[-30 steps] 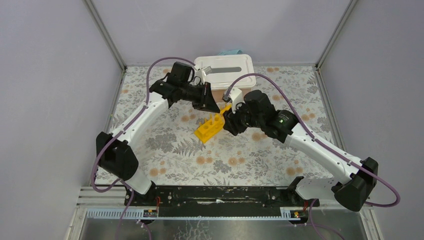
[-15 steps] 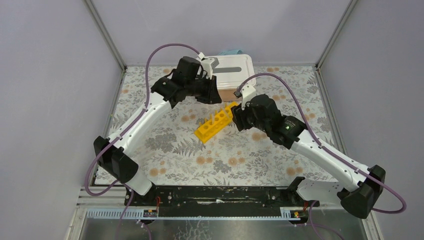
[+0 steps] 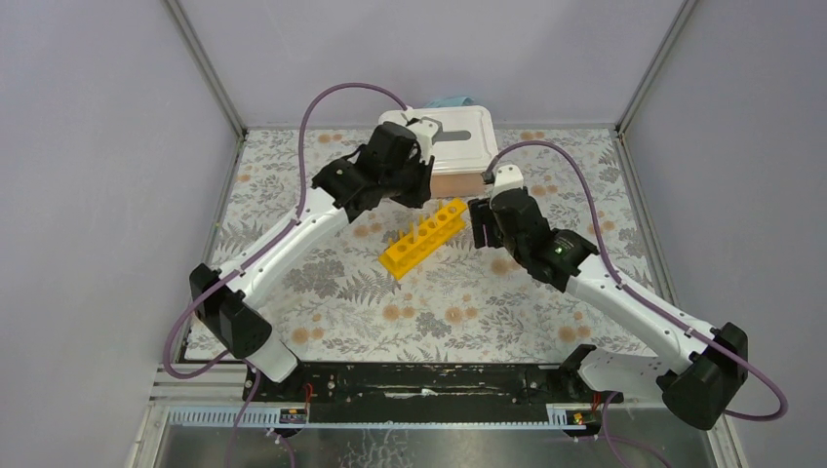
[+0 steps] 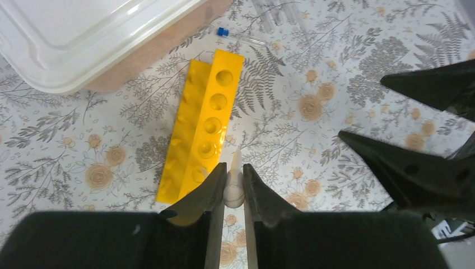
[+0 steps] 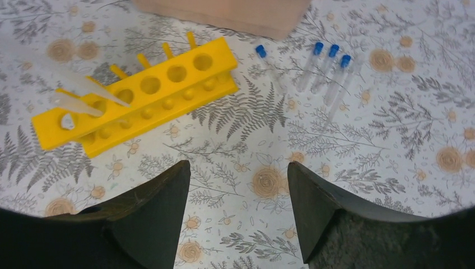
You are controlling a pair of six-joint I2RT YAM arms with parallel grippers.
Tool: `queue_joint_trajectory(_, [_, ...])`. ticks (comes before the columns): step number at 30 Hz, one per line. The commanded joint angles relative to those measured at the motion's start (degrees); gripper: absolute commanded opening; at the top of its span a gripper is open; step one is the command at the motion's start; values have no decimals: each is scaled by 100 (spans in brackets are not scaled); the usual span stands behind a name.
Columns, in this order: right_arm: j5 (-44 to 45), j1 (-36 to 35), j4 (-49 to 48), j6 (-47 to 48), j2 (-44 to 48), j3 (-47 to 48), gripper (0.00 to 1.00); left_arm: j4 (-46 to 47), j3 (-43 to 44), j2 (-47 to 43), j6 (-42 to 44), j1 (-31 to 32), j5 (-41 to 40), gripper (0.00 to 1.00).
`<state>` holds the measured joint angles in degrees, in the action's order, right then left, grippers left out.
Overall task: Organize the chemistry lab equipment
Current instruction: Insert the test tube into the slot of the test tube rack.
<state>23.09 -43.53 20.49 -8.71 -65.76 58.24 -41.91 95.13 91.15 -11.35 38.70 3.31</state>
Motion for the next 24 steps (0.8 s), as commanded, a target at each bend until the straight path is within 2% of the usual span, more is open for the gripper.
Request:
queue_joint_trajectory(1, [73, 457, -287, -538, 148, -179, 72, 210, 107, 147, 294, 155, -733, 22])
queue_joint_trajectory(5, [-150, 687, -417, -707, 215, -364, 71, 349, 68, 256, 367, 274, -942, 22])
queue_joint_trajectory(24, [-475, 928, -738, -698, 144, -629, 71, 748, 115, 667, 592, 459, -1367, 21])
